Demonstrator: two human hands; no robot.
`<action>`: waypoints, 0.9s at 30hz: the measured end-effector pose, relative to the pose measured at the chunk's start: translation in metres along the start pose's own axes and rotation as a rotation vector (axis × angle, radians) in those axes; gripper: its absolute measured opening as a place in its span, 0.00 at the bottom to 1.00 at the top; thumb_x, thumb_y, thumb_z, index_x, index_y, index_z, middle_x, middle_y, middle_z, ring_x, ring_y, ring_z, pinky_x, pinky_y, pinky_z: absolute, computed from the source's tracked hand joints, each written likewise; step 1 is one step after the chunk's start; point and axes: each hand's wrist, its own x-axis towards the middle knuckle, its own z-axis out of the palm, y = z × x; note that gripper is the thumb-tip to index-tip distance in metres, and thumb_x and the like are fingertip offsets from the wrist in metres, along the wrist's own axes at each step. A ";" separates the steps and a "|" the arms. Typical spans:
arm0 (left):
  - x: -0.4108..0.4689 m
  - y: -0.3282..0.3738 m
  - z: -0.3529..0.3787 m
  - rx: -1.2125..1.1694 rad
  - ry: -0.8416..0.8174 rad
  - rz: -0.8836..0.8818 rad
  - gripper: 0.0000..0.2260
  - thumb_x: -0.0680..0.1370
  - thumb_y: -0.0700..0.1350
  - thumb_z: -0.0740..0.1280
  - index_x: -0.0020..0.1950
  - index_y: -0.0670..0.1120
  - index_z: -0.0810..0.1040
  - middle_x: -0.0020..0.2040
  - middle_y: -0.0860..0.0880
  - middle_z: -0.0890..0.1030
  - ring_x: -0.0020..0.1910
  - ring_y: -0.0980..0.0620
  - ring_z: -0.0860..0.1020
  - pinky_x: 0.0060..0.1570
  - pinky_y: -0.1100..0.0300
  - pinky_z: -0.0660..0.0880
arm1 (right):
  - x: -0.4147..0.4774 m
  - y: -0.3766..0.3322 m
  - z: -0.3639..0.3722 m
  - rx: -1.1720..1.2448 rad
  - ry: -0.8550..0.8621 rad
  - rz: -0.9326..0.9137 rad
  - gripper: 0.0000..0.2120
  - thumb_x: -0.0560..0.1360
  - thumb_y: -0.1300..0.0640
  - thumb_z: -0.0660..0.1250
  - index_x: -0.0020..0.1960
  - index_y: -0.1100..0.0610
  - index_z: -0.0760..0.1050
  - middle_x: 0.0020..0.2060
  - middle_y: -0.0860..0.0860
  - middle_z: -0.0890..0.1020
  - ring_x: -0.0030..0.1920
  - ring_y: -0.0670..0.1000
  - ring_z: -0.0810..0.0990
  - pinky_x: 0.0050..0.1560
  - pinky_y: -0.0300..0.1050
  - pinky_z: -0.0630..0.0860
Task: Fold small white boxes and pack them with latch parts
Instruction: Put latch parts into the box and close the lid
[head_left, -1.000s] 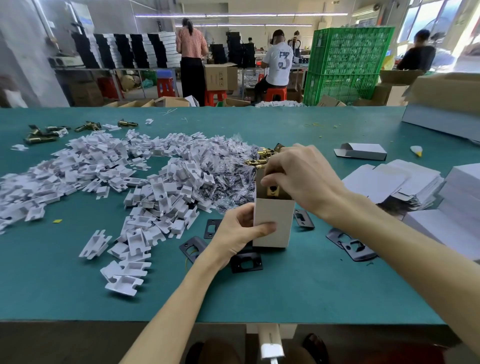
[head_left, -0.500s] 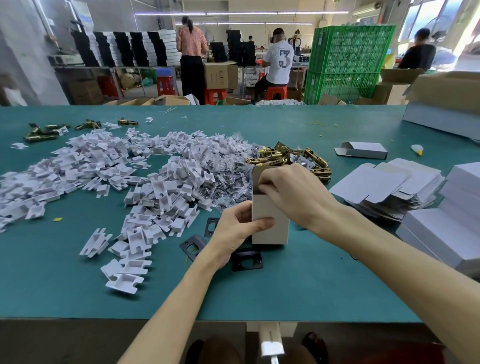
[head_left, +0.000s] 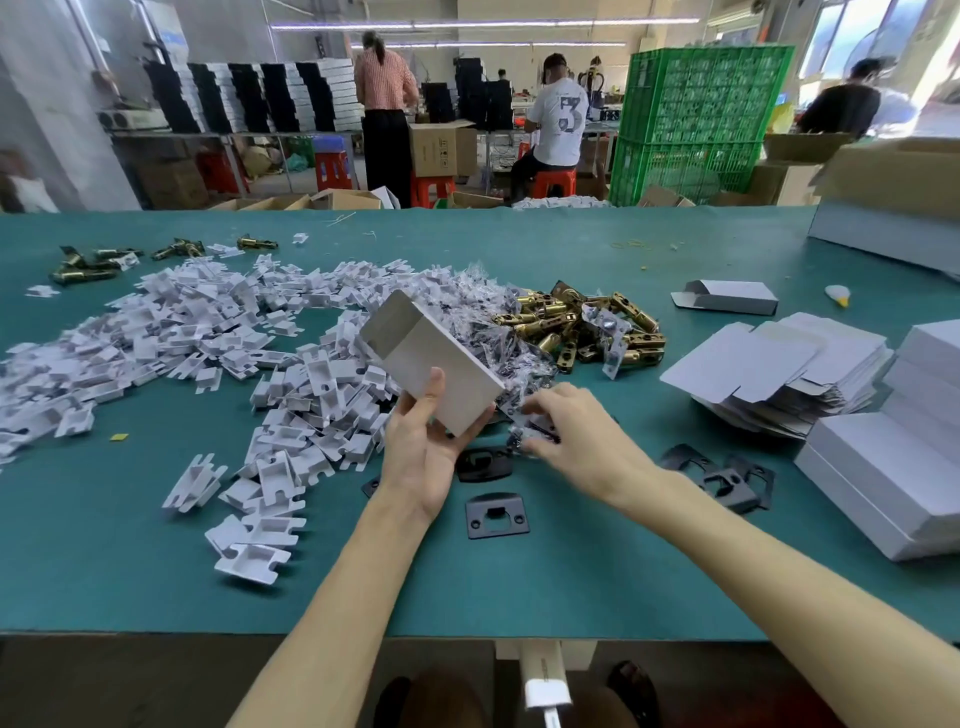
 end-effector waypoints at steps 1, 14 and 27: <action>0.000 0.000 0.000 -0.010 -0.001 -0.003 0.23 0.77 0.46 0.72 0.71 0.45 0.75 0.65 0.40 0.82 0.62 0.42 0.82 0.58 0.39 0.81 | -0.001 0.002 0.008 -0.027 -0.019 0.001 0.20 0.79 0.50 0.70 0.68 0.56 0.74 0.62 0.54 0.75 0.64 0.55 0.70 0.65 0.50 0.70; -0.006 -0.007 0.005 0.268 -0.064 -0.008 0.20 0.74 0.45 0.75 0.64 0.43 0.80 0.59 0.41 0.86 0.56 0.43 0.85 0.50 0.46 0.84 | -0.008 0.012 0.019 -0.312 0.084 -0.148 0.08 0.81 0.56 0.62 0.52 0.59 0.77 0.51 0.54 0.79 0.54 0.57 0.75 0.52 0.48 0.71; -0.011 -0.016 0.008 0.602 -0.272 -0.003 0.22 0.70 0.44 0.81 0.63 0.45 0.83 0.58 0.46 0.87 0.59 0.46 0.84 0.57 0.51 0.82 | -0.015 0.005 -0.058 0.551 0.522 0.036 0.11 0.82 0.64 0.63 0.61 0.54 0.78 0.42 0.51 0.83 0.37 0.49 0.84 0.34 0.41 0.79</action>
